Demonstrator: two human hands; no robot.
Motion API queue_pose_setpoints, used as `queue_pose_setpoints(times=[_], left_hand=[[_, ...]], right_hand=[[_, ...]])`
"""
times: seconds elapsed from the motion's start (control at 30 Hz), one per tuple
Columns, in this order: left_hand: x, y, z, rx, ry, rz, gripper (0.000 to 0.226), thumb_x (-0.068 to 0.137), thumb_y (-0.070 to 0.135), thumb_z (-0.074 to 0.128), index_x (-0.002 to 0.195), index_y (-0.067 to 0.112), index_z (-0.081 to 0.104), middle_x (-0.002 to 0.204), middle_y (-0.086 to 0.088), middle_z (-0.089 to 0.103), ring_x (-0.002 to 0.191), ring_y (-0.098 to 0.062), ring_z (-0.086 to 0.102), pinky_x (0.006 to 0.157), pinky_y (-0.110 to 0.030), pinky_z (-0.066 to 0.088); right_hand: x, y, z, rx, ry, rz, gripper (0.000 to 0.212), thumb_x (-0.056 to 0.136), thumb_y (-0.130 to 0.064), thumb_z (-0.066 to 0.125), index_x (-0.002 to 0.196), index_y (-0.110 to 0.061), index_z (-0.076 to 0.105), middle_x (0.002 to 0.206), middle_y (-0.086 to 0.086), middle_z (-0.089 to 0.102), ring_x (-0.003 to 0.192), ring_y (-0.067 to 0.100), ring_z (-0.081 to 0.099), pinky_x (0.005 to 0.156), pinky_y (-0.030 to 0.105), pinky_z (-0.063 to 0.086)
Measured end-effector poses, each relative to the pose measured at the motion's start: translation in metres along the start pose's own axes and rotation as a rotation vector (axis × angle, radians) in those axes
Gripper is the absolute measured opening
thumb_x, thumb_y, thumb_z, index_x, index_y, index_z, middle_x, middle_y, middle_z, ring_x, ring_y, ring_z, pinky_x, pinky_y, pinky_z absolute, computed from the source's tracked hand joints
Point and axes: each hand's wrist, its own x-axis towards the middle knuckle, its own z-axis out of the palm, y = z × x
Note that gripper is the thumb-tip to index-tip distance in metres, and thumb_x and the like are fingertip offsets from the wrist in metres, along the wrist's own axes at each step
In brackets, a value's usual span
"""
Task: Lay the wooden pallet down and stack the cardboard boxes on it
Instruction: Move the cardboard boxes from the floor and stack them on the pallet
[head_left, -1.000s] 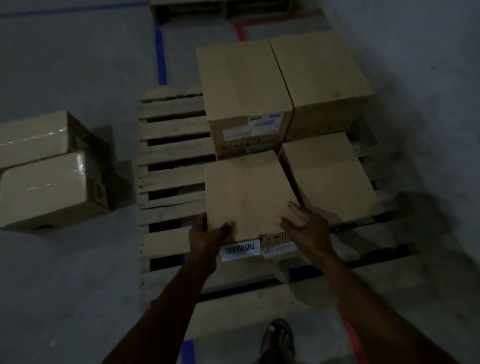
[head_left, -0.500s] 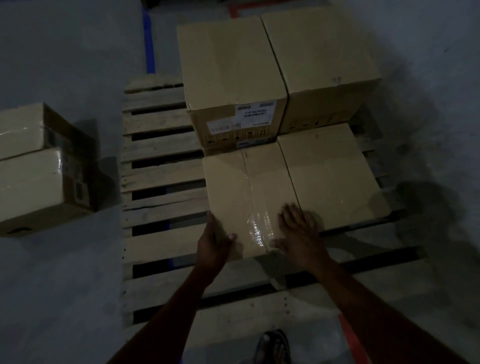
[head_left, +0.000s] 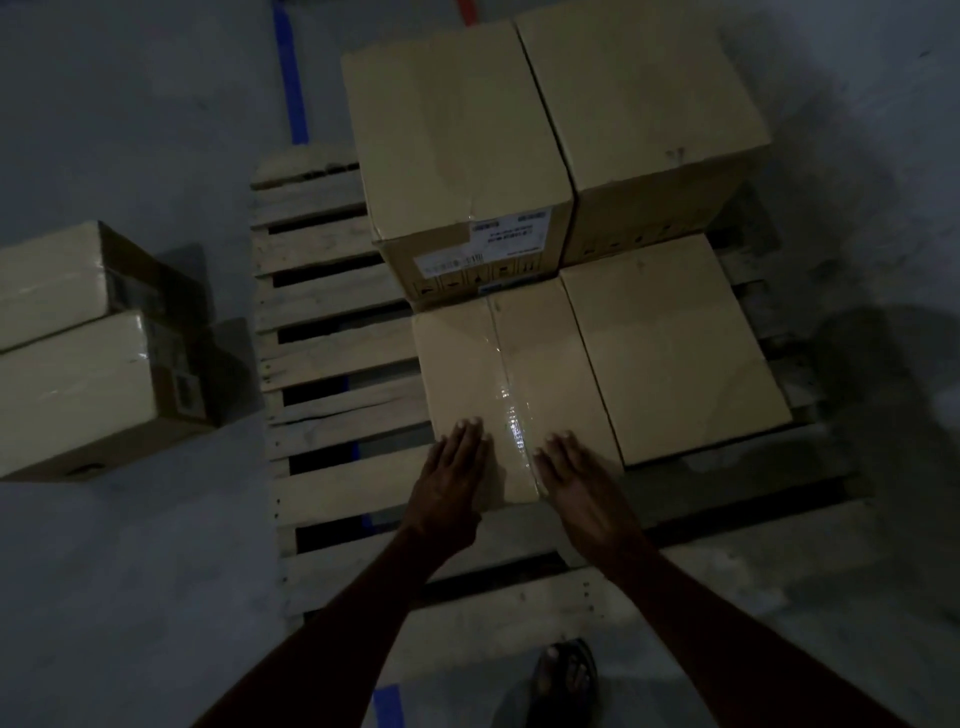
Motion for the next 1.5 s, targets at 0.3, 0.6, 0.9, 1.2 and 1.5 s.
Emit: queue_pose_setpoints(times=[0.3,0.6,0.9,1.2,1.5], left_hand=[[0.018,-0.004,0.001,-0.027,0.02,-0.021,0.124,0.057,0.052,0.084,0.157,0.003,0.028,0.166,-0.02,0.019,0.153,-0.036,0.014,0.123,-0.055,0.023],[0.03,0.004,-0.025,-0.04,-0.256,-0.121,0.129,0.063,0.08,0.046,0.162,0.012,-0.002,0.165,-0.007,-0.023,0.153,-0.025,-0.021,0.128,-0.045,-0.001],[0.007,0.008,-0.174,-1.016,0.015,-0.65,0.071,0.092,0.051,0.068,0.15,0.015,0.047,0.156,-0.007,0.047,0.138,-0.023,0.049,0.114,-0.036,0.043],[-0.076,-0.201,-0.24,-1.369,0.52,-0.992,0.061,0.094,0.042,0.068,0.147,0.015,0.051,0.148,-0.003,0.053,0.128,-0.013,0.049,0.102,-0.026,0.038],[-0.169,-0.473,-0.235,-1.31,0.592,-1.267,0.092,0.08,0.065,0.073,0.154,0.022,0.04,0.161,-0.003,0.035,0.144,-0.024,0.039,0.117,-0.045,0.038]], right_hand=[[0.01,0.007,0.0,-0.003,0.101,-0.028,0.075,0.07,-0.019,0.067,0.141,0.0,0.052,0.147,0.027,0.048,0.135,0.048,0.046,0.113,0.049,0.017],[0.015,-0.005,-0.015,0.147,0.009,0.037,0.089,0.051,-0.014,0.082,0.134,0.004,0.057,0.142,0.03,0.052,0.13,0.052,0.05,0.1,0.059,0.05],[0.003,-0.072,-0.158,0.395,0.309,0.219,0.042,0.08,-0.006,0.068,0.121,-0.003,0.066,0.116,0.017,0.07,0.108,0.036,0.065,0.093,0.041,0.052],[0.139,-0.277,-0.252,0.662,0.389,0.192,0.063,0.097,-0.023,0.061,0.153,-0.007,0.037,0.148,0.018,0.051,0.135,0.035,0.048,0.109,0.041,0.043],[0.314,-0.493,-0.25,0.69,0.137,0.055,0.078,0.095,-0.045,0.057,0.159,-0.016,0.022,0.158,0.013,0.038,0.142,0.032,0.04,0.115,0.046,0.037]])
